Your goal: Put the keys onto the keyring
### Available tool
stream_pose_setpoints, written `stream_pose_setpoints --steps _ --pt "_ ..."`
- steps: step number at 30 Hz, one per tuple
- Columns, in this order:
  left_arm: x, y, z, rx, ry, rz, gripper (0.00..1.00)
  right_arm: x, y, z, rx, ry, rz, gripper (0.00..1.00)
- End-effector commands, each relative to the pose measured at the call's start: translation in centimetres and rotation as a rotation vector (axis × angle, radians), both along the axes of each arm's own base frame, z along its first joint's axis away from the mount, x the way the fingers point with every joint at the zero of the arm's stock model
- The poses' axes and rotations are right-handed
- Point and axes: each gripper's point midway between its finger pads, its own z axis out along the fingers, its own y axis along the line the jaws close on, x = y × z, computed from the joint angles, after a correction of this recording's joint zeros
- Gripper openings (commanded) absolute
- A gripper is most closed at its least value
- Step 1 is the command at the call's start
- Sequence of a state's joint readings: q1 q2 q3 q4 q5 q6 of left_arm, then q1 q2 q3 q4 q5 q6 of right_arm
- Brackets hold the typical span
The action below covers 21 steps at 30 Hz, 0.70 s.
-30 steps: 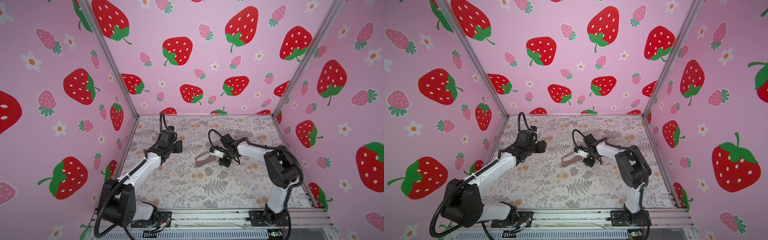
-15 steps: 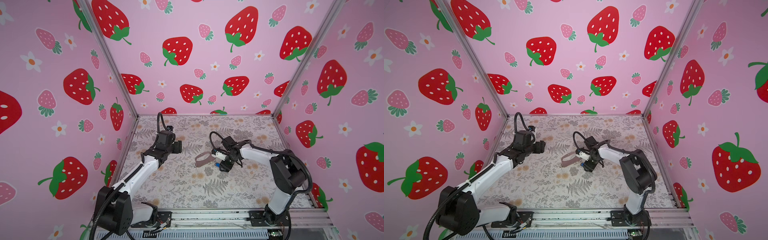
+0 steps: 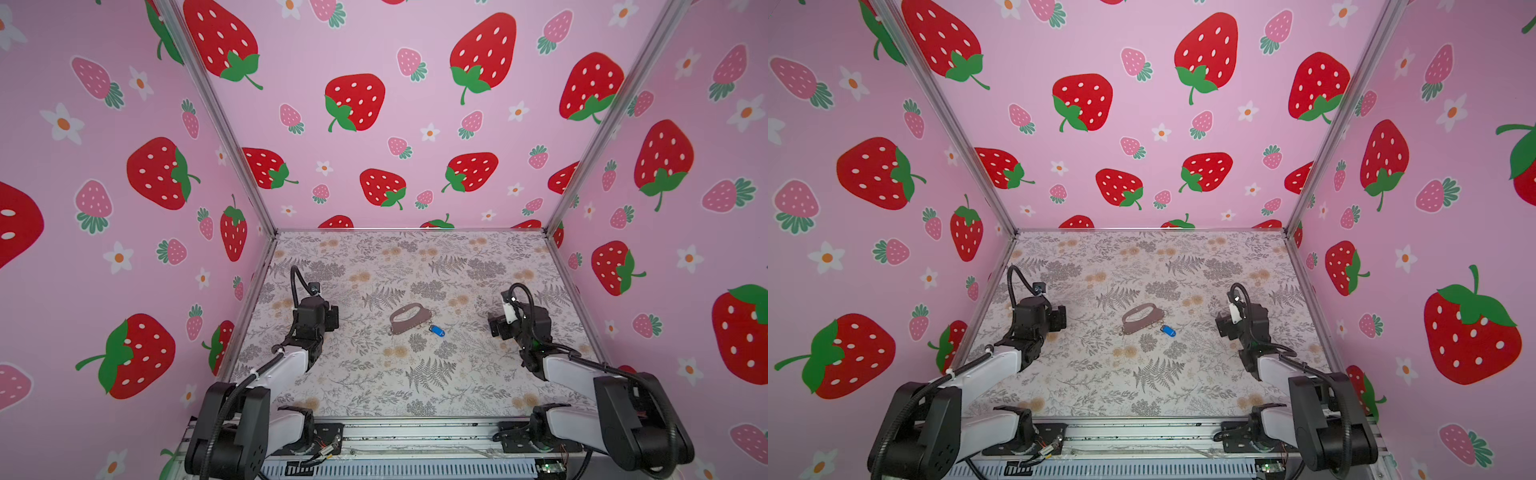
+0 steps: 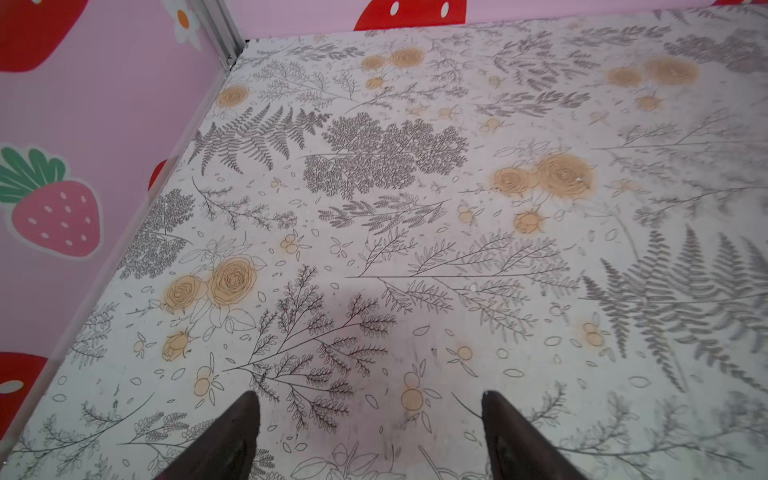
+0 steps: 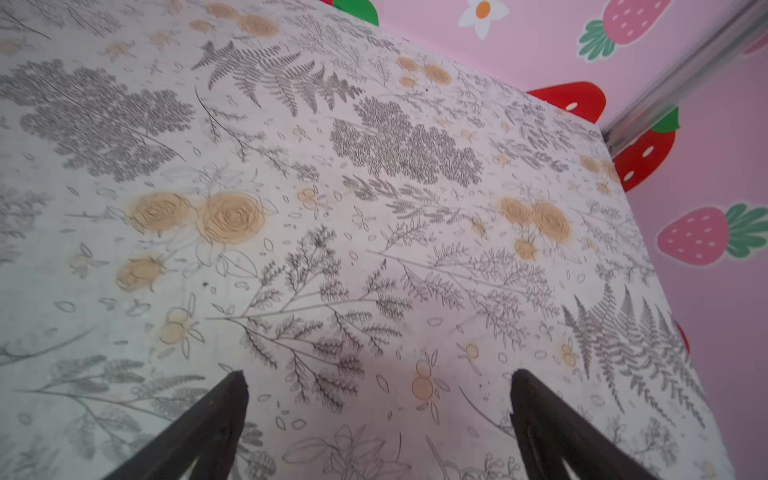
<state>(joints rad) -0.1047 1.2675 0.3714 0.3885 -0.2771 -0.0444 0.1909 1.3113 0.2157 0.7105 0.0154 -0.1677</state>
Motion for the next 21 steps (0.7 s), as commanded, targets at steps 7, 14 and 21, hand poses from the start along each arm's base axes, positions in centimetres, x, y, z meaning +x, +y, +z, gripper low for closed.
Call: stream_pose_setpoints --steps 7,14,21 --pt "5.8 -1.0 1.4 -0.060 -0.217 -0.115 0.89 3.5 -0.5 6.4 0.195 -0.372 0.014 0.99" --pt "6.3 -0.5 0.8 -0.124 -0.159 -0.120 0.93 4.3 -0.8 6.0 0.189 -0.334 -0.011 0.99" --pt "6.4 -0.5 0.9 -0.123 -0.161 -0.118 0.99 4.9 -1.0 5.6 0.190 -0.310 -0.025 0.99"
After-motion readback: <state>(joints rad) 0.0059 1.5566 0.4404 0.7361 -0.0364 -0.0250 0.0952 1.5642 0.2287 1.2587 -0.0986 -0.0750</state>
